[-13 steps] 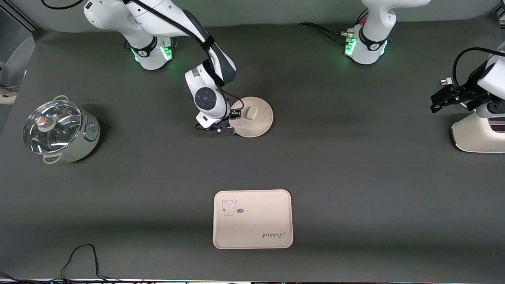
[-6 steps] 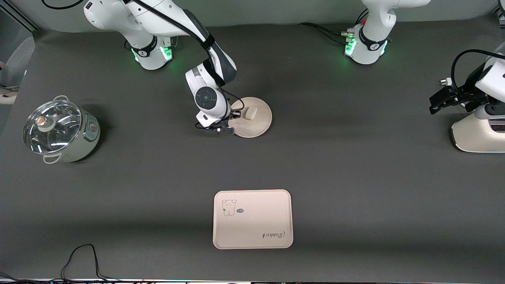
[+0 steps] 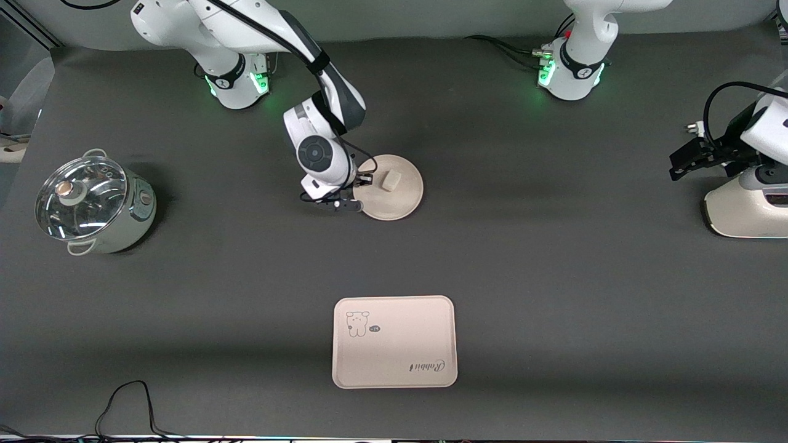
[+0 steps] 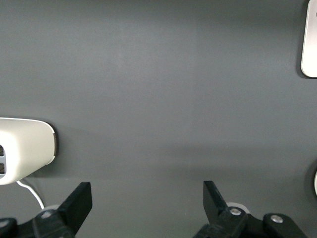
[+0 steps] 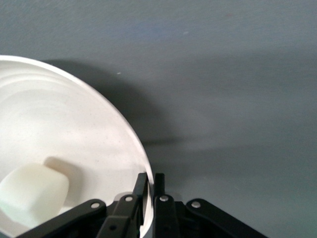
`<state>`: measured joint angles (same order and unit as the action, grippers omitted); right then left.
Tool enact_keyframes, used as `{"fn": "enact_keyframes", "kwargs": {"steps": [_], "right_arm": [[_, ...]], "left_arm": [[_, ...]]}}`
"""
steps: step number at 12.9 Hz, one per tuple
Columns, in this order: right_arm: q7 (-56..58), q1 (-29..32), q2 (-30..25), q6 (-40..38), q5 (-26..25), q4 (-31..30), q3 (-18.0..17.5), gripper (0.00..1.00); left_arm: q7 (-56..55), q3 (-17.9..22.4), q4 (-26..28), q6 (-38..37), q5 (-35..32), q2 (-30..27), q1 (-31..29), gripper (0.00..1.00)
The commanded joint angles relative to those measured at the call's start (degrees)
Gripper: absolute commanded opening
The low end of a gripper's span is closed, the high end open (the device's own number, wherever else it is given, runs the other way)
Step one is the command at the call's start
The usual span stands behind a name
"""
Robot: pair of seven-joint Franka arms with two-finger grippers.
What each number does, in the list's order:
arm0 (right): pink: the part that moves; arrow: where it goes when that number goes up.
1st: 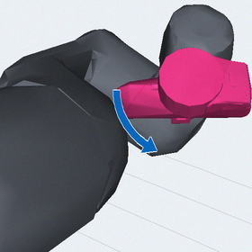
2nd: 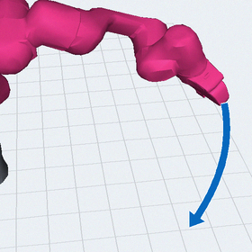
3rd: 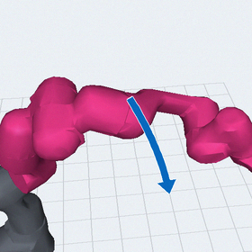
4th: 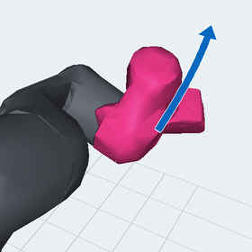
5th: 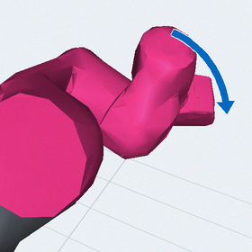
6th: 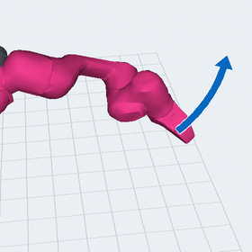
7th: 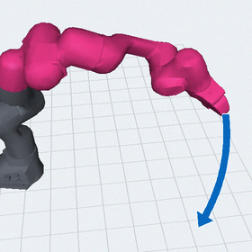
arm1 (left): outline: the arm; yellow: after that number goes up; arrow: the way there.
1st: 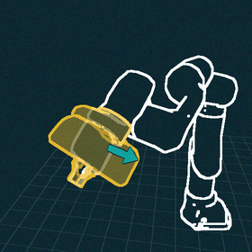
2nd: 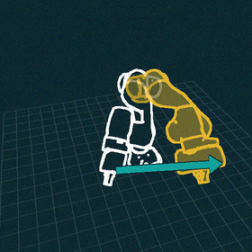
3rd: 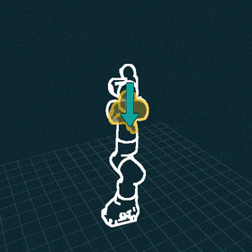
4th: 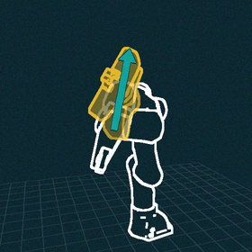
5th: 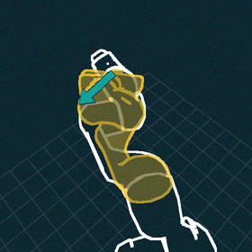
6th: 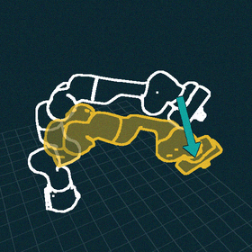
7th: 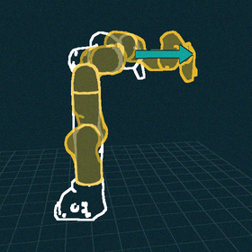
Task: Place bun in plate and plate on tray
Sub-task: 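Grasp the plate rim with the right gripper and lift it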
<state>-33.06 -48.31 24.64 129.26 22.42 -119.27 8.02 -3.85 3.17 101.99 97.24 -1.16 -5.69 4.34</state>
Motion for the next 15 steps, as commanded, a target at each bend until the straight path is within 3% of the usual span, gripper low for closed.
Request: {"fn": "enact_keyframes", "kwargs": {"steps": [1, 5, 8, 15], "right_arm": [[0.01, 0.32, -0.47, -8.66, 0.96, 5.61, 2.78, 0.00], [0.27, 1.37, -0.56, -9.55, 0.88, 9.22, 4.02, 0.00], [0.36, 3.13, -0.47, -14.98, 0.70, 13.70, 4.37, 0.00], [4.13, 10.42, 2.24, -16.32, 1.31, 24.93, 4.28, 0.00]], "left_arm": [[0.78, 0.52, -1.01, -0.47, 0.28, 0.24, 0.76, 1.00], [0.87, 0.52, -1.27, -0.47, 0.10, 0.50, 0.85, 1.00], [0.87, 0.52, -1.36, -0.04, -0.34, 1.20, 0.85, 1.00], [0.95, 0.43, -2.15, -0.30, -0.34, 1.21, 1.03, 1.00]]}}
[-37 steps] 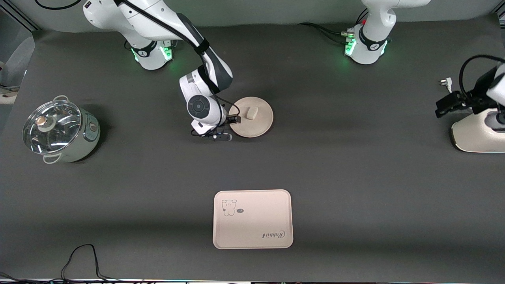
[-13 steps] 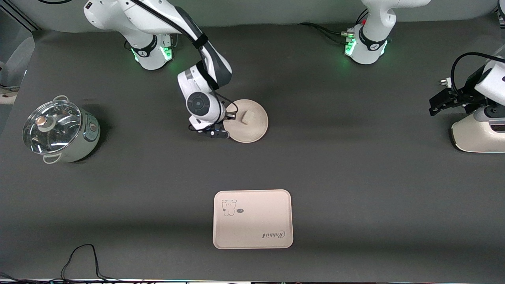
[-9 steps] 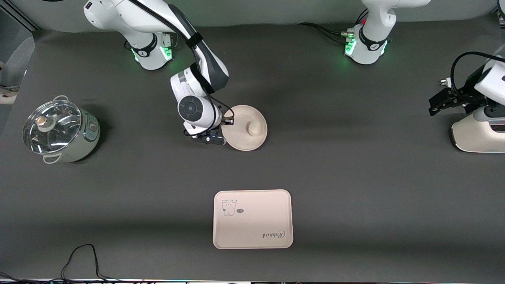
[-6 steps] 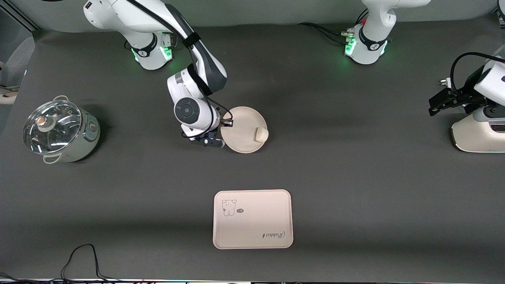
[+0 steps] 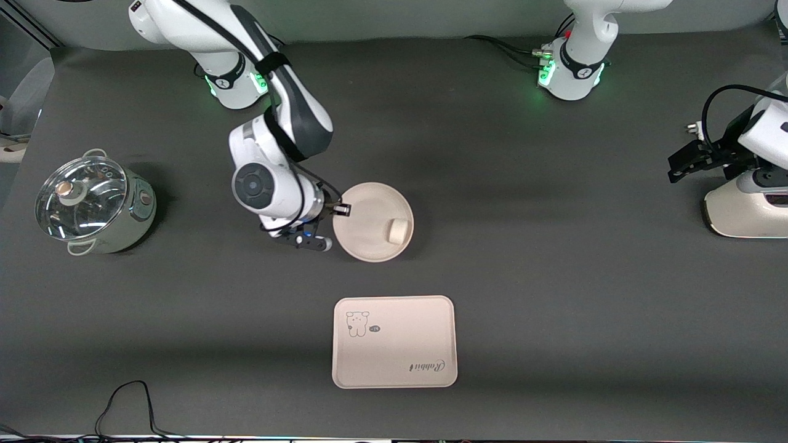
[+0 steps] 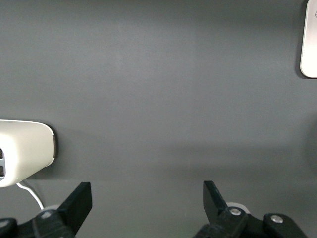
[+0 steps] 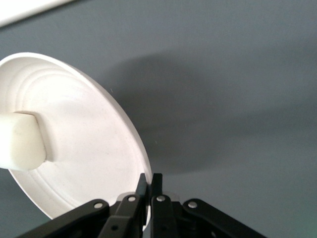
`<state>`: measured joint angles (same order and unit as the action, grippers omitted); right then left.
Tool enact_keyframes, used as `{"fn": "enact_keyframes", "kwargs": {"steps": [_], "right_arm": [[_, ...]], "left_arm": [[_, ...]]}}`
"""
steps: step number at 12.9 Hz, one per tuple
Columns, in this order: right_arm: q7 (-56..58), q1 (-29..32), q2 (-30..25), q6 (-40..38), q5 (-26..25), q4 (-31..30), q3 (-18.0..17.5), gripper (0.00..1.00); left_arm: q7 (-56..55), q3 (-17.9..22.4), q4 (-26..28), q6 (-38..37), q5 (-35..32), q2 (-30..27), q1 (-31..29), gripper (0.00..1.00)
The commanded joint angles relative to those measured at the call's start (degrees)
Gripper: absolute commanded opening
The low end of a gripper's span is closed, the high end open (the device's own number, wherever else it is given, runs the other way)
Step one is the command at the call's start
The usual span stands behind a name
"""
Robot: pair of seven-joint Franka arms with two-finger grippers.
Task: Place bun in plate and plate on tray
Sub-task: 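Carry the plate with the right gripper onto the cream tray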
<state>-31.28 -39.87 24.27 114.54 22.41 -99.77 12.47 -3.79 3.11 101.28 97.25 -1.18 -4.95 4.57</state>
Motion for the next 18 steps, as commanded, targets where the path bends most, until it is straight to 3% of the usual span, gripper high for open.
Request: {"fn": "enact_keyframes", "kwargs": {"steps": [1, 3, 6, 9, 11, 18], "right_arm": [[2.45, 3.12, 5.75, -1.52, 2.02, 9.81, -0.17, 0.00], [2.37, 4.01, 12.69, -1.25, 5.17, 19.74, -0.17, 0.00], [1.67, 6.90, 21.23, 3.46, 11.24, 29.51, -0.26, 0.00], [2.71, 8.83, 28.96, 14.35, 15.11, 33.48, -1.22, 0.00], [2.28, 9.11, 33.80, 17.11, 15.12, 37.52, -2.19, 0.00], [2.19, 8.58, 36.72, 23.00, 17.05, 37.19, -2.98, 0.00]], "left_arm": [[0.89, 0.49, -1.52, -0.30, -0.31, 0.38, 0.88, 1.00], [0.80, 0.41, -1.61, -0.48, -0.31, 0.38, 0.88, 1.00], [0.89, 0.41, -1.61, -0.39, -0.31, 0.38, 0.88, 1.00], [0.89, 0.32, -2.31, -0.65, -0.31, 0.29, 0.97, 1.00], [0.89, 0.06, -2.49, -0.57, -0.23, 0.29, 0.88, 1.00], [0.89, -0.38, -3.19, -0.65, -0.23, 0.29, 0.88, 1.00]]}}
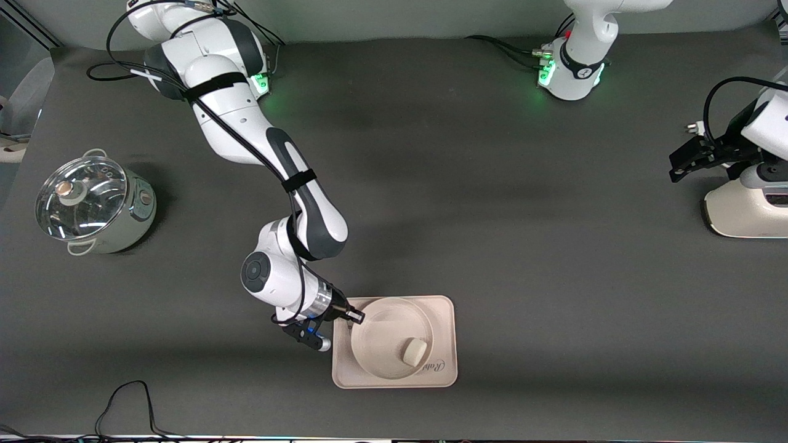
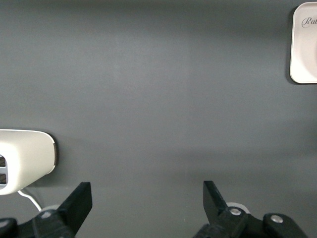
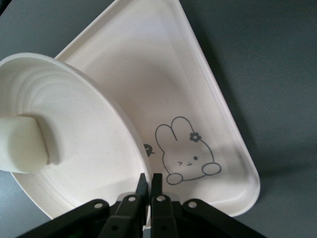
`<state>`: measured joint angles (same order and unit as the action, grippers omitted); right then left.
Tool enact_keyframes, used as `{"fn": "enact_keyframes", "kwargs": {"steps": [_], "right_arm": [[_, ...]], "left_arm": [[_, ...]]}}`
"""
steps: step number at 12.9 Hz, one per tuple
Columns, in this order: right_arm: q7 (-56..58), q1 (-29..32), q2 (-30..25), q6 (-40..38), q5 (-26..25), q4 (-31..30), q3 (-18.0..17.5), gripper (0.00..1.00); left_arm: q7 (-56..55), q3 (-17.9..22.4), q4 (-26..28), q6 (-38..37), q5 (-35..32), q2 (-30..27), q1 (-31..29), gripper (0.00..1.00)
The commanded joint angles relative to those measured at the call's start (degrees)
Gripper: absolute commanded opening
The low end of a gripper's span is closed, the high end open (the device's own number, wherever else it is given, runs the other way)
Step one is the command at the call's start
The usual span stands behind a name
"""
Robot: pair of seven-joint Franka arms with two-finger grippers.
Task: Place bun in plate and plate on tray
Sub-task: 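Carry the plate with the right gripper onto the cream tray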
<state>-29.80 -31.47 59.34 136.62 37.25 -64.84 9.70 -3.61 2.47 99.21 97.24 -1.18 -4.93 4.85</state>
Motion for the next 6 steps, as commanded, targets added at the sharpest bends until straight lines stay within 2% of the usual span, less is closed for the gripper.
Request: {"fn": "enact_keyframes", "kwargs": {"steps": [1, 4, 5, 6], "right_arm": [[0.88, 0.18, 1.83, 1.11, 2.30, 2.26, -0.21, 0.00], [0.79, 0.01, 3.05, 2.69, 2.31, 2.26, -0.30, 0.02], [0.88, 0.01, 3.41, 2.78, 2.30, 2.26, -0.30, 0.16], [0.88, 0.01, 3.50, 2.78, 2.30, 2.26, -0.30, 0.24]], "left_arm": [[0.71, 0.26, -1.13, -0.65, -0.23, 0.27, 0.60, 1.00], [0.71, 0.26, -1.13, -1.17, -0.23, 0.36, 0.60, 1.00], [0.62, 0.26, -1.13, -1.35, -0.23, 0.36, 0.60, 1.00], [0.62, 0.26, -1.13, -1.35, -0.23, 0.36, 0.60, 1.00]]}}
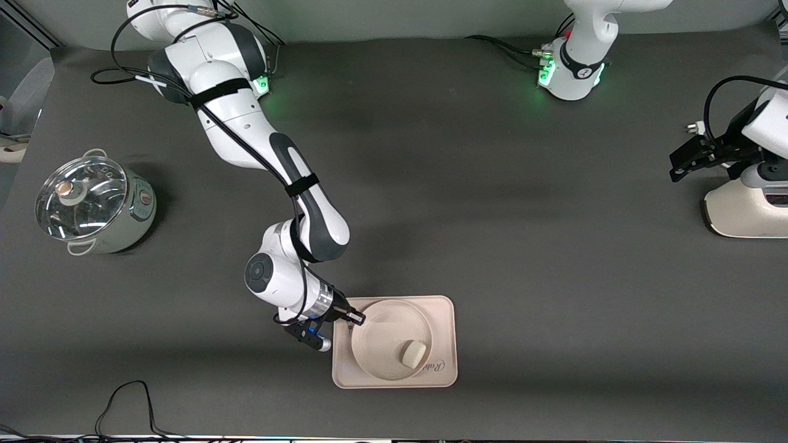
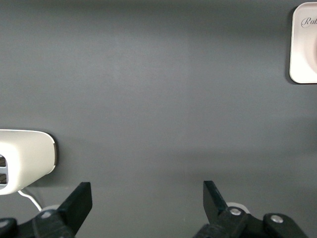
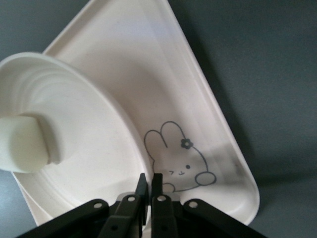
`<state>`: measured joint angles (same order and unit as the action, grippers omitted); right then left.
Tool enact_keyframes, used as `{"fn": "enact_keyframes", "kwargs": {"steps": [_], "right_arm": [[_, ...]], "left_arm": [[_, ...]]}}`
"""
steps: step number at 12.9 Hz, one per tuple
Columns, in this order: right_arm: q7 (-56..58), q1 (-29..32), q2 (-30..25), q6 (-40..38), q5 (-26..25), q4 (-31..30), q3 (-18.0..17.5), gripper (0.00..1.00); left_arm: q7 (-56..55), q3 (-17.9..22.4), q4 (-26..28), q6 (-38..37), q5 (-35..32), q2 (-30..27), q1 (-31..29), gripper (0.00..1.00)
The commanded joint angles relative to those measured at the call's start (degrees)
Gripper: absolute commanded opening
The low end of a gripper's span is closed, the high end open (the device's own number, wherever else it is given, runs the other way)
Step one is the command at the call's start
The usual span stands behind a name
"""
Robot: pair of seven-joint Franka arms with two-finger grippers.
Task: Place bun in plate and plate on tray
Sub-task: 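Carry the plate with the right gripper onto the cream tray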
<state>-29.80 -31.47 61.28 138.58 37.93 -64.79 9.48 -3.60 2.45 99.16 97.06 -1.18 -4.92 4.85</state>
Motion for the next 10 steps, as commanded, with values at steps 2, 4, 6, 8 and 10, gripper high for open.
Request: {"fn": "enact_keyframes", "kwargs": {"steps": [2, 4, 6, 8, 10], "right_arm": [[0.36, -0.08, 1.47, 0.81, 1.62, 2.21, -0.08, 0.62], [0.35, -0.78, 1.03, 0.81, 1.44, 2.21, 0.01, 1.00], [0.70, -0.35, -0.63, -0.15, 0.92, 2.30, 0.36, 1.00], [1.23, -0.17, -3.35, -3.29, -0.13, 2.12, 0.88, 1.00], [1.23, 1.49, -6.86, -11.80, -6.08, 2.38, 1.59, 1.00]], "left_arm": [[0.61, 0.27, -1.08, -1.17, -0.23, 0.35, 0.51, 1.00], [0.61, 0.27, -1.08, -1.17, 0.04, 0.35, 0.51, 1.00], [0.61, 0.27, -1.25, -1.17, 0.04, 0.26, 0.51, 1.00], [0.70, 0.27, -1.43, -1.17, 0.12, 0.26, 0.51, 1.00], [0.70, 0.27, -1.43, -1.26, 0.30, 0.17, 0.51, 1.00]]}}
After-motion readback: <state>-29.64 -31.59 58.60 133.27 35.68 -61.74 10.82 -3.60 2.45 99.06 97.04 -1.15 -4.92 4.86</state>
